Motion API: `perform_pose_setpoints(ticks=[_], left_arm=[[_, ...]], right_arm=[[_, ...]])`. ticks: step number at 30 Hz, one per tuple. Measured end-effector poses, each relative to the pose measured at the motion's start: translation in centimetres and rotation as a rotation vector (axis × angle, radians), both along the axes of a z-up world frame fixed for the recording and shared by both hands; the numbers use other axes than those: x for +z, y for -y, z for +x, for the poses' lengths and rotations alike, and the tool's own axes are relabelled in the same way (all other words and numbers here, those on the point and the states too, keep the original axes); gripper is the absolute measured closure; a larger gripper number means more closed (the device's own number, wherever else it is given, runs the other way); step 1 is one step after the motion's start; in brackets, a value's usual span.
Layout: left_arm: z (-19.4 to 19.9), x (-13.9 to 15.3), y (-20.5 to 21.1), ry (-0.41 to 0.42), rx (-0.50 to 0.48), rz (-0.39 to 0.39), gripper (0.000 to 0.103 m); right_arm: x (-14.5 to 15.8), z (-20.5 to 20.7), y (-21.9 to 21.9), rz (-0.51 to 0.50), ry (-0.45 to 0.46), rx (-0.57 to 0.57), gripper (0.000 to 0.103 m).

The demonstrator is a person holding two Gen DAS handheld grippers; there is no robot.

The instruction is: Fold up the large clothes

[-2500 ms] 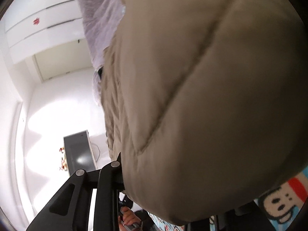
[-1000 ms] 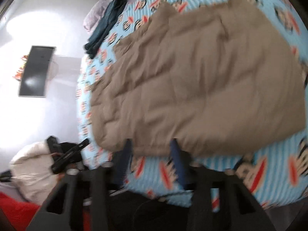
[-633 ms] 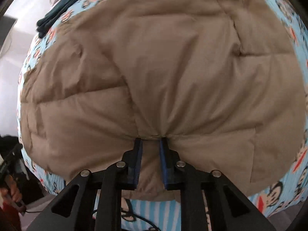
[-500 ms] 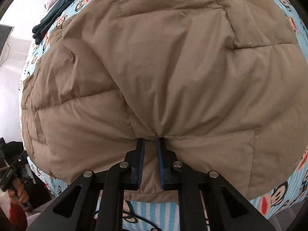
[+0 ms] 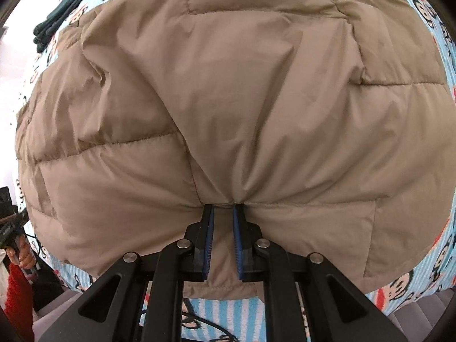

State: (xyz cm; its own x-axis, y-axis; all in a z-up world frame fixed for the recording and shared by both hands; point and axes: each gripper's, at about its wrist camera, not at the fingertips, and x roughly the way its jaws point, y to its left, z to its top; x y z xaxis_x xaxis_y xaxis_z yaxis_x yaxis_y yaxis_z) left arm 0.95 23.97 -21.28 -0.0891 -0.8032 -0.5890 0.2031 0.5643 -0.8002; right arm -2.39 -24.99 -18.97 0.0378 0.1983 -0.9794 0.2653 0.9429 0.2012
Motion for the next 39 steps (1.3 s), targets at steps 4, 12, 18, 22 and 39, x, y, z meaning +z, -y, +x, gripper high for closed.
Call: perform_pose_setpoints(ticks=[4, 12, 18, 22, 39], left_arm=[[-3.3, 0.9, 2.5, 0.060, -0.213, 0.091, 0.076], [-5.3, 1.5, -1.1, 0.100, -0.025, 0.224, 0.076], [-6.2, 2.1, -2.2, 0.137, 0.103, 0.368, 0.076], [-5.4, 4.4, -2.7, 0.187, 0.197, 0.387, 0.076], [-0.5, 7.0, 3.4, 0.247, 0.241, 0.588, 0.011]], right_arm=[[0.5, 1.7, -2.5, -0.031, -0.026, 0.001, 0.090], [8.8, 4.9, -14.3, -0.080, 0.166, 0.322, 0.085], [6.8, 8.9, -23.0, -0.054, 0.197, 0.468, 0.086], [4.2, 11.4, -23.3, -0.065, 0.183, 0.426, 0.086], [5.7, 6.8, -16.6, 0.090, 0.212, 0.157, 0.053]])
